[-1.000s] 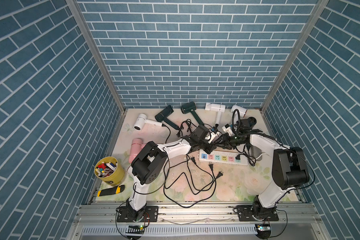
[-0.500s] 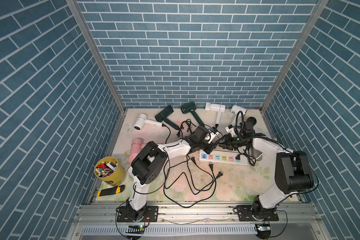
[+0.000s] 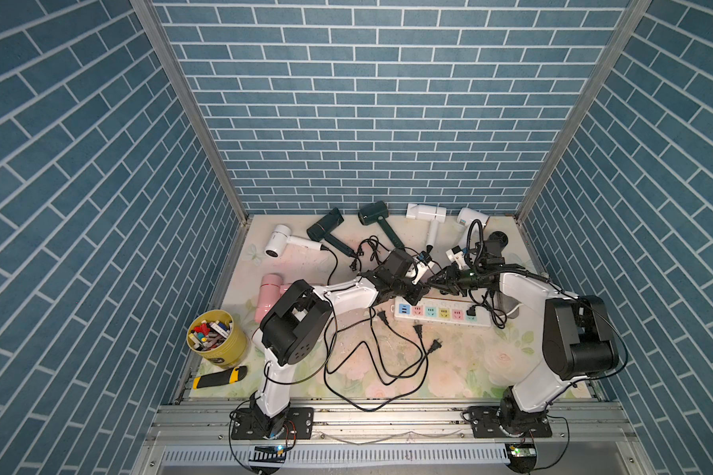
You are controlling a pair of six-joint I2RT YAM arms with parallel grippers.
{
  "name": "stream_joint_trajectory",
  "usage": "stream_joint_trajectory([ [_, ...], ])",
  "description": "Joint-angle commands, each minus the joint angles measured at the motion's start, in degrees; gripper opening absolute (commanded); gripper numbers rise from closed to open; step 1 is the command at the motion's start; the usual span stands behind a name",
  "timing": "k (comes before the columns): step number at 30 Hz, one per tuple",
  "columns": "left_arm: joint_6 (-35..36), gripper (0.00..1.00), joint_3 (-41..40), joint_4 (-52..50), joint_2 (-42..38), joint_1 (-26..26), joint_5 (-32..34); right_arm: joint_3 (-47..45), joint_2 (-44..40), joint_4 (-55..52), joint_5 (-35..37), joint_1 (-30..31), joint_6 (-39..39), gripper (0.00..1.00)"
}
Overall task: Charge the blow dryers
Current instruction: Pick up the plug from the center of the board, then insert the plug into the socket.
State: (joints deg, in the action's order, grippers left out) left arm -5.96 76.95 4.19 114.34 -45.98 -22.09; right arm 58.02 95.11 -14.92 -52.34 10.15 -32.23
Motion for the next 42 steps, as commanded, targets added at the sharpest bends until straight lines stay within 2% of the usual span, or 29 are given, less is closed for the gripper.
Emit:
stream_joint_trajectory([
  [1, 0.4, 0.10, -0.6, 1.2, -1.2, -0.5, -0.8, -0.2, 0.9, 0.9, -1.8, -0.1, -0.2, 0.18],
  [4, -0.6, 0.15, -1.2, 2.0, -1.9, -0.5, -0.4, -0.2, 0.6, -0.1, -0.8, 0.0, 0.8, 0.00],
  [5, -1.2, 0.22, -1.5, 2.4, -2.3, -0.5, -0.3, -0.2, 0.3, -1.0, 0.4, 0.0, 1.6, 0.00],
  [7, -2.3, 0.46, -1.7, 2.0, -3.4, -0.4, -0.2, -0.4, -0.8, -2.7, 3.6, 0.0, 3.1, 0.00],
  [10, -3.9, 0.76, -2.2, -0.4, -6.7, -0.4, 1.3, -1.3, -3.1, -5.3, 9.6, 0.7, 5.6, 0.00],
  [15, -8.7, 0.98, -3.9, -7.6, -14.5, 0.0, 7.4, -3.9, -7.7, -7.0, 23.1, 4.7, 8.6, 0.00],
  [20, -14.4, 1.00, -7.5, -15.0, -22.4, 2.1, 11.2, -6.7, -10.6, -6.0, 40.6, 11.0, 9.3, 0.00],
  [23, -17.0, 1.00, -12.2, -16.2, -27.2, 4.7, 12.0, -7.9, -11.9, -6.3, 50.7, 13.5, 9.2, 0.00],
  [26, -17.3, 1.00, -17.4, -16.4, -31.0, 6.4, 16.6, -10.8, -15.1, -5.3, 57.3, 14.5, 8.1, 0.00],
  [28, -17.3, 1.00, -20.7, -15.2, -32.8, 6.6, 20.5, -13.4, -17.9, -3.7, 59.3, 14.6, 7.2, 0.00],
  [35, -14.3, 1.00, -33.6, -3.1, -36.9, 8.0, 22.2, -18.0, -22.4, -2.4, 61.8, 14.5, 8.1, 0.00],
  [42, -15.0, 0.99, -35.1, -3.4, -39.1, 10.0, 23.2, -20.2, -22.0, -2.0, 64.5, 14.5, 8.1, 0.00],
])
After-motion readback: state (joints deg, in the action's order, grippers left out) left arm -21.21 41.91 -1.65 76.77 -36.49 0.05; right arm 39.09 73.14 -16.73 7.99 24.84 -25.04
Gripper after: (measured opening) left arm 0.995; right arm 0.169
